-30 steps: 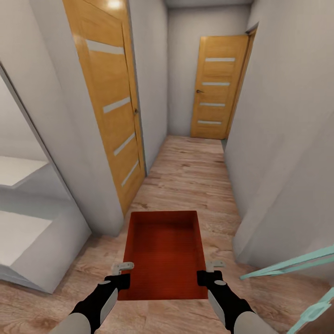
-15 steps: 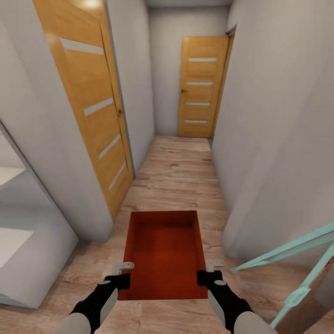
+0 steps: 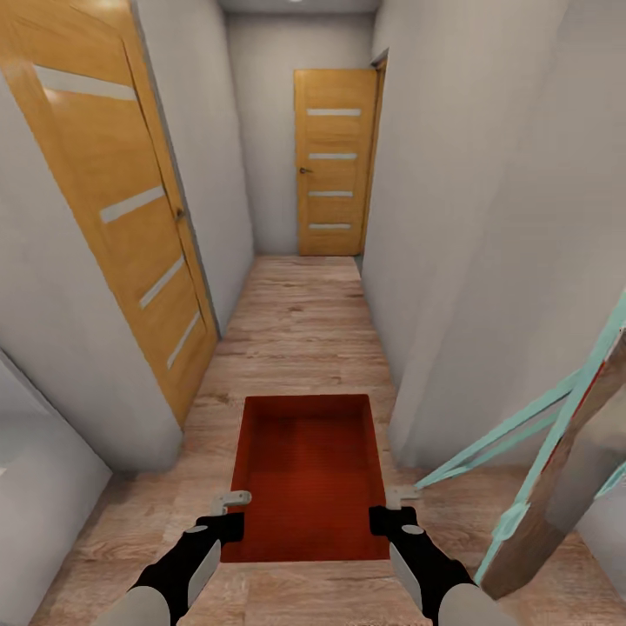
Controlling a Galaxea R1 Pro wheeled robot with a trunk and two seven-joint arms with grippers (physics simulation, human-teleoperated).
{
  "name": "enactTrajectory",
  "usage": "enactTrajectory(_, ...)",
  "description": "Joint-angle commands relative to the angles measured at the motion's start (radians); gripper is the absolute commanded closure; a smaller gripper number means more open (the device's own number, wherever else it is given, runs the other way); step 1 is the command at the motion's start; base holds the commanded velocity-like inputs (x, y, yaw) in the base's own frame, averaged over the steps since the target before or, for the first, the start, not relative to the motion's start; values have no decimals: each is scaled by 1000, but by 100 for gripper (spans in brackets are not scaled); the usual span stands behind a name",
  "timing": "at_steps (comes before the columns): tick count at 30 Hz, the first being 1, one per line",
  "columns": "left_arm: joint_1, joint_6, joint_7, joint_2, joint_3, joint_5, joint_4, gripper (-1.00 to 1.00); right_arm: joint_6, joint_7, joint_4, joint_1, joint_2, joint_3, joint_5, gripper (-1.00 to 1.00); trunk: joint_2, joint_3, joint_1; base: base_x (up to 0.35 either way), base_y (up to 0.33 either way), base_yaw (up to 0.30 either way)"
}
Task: Move the two storage containers from the living room to the garage. In the garage, place one container on the floor and stack the other container on top of it (either order is fine).
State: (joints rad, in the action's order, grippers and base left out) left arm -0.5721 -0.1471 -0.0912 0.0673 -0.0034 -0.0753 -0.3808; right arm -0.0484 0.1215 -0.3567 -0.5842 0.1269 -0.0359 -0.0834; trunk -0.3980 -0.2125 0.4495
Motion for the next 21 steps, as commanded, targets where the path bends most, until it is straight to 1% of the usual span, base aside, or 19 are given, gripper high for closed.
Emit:
enactTrajectory(1, 1, -6, -9, -1, -18, 34, -3, 100, -5, 92, -57, -2, -46, -41, -14, 100, -2, -2, 1, 0, 0, -277)
enactTrajectory(3, 1, -6, -9, -1, -18, 34, -3, 100, -5, 92, -57, -2, -46, -41, -14, 100, -2, -2, 1, 9, 14, -194)
enactTrajectory(6, 1, -7, -9, -1, -18, 34, -3, 100, -5, 92, -57, -2, -46, -41, -14, 100, -2, -2, 1, 102, 156, -52)
enactTrajectory(13, 1, -8, -8, -1, -18, 34, -3, 100, -5, 92, -57, -2, -46, -41, -13, 100, -2, -2, 1, 188, 265, -8)
enactTrajectory(21, 1, -8, -8, -1, -18, 34, -3, 100, -5, 92, -57, -2, -46, -39, -13, 100, -2, -2, 1, 228, 272, 0)
